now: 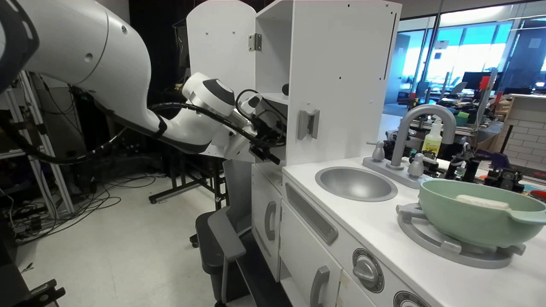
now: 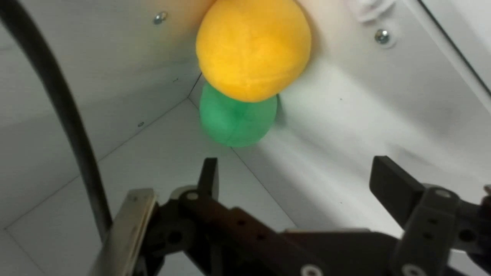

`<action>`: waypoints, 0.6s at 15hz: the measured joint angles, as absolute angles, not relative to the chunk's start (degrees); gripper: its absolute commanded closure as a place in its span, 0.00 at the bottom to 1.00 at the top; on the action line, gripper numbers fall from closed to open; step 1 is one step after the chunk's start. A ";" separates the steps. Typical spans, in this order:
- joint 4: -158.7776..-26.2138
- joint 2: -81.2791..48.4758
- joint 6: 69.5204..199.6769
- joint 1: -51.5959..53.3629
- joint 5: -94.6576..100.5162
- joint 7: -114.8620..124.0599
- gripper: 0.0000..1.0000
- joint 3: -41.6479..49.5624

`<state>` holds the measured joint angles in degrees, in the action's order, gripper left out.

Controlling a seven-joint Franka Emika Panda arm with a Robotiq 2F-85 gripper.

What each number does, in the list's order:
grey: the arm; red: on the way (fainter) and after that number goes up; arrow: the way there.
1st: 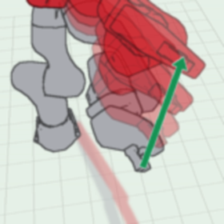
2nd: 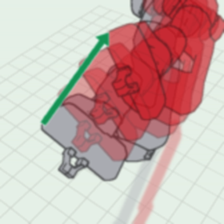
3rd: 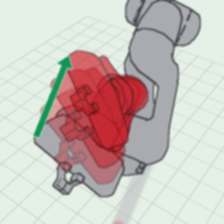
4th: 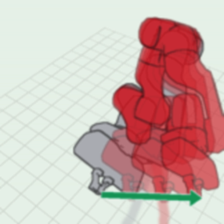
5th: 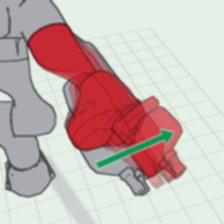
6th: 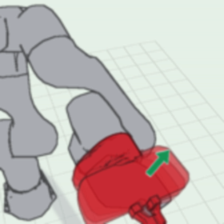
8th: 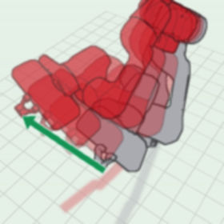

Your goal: Open the top door of the cabinet then put the green and yellow plushies in the bottom compartment of the top cabinet respectively

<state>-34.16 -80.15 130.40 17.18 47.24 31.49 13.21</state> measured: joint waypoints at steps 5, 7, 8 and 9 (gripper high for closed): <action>-33.77 -79.52 130.21 18.47 45.97 27.32 0.00 10.03; -33.92 -78.48 129.06 18.71 44.20 22.42 0.00 7.27; -34.26 -77.61 127.98 18.76 43.15 19.68 0.00 5.76; -34.65 -76.48 126.53 18.78 41.98 16.67 0.00 4.15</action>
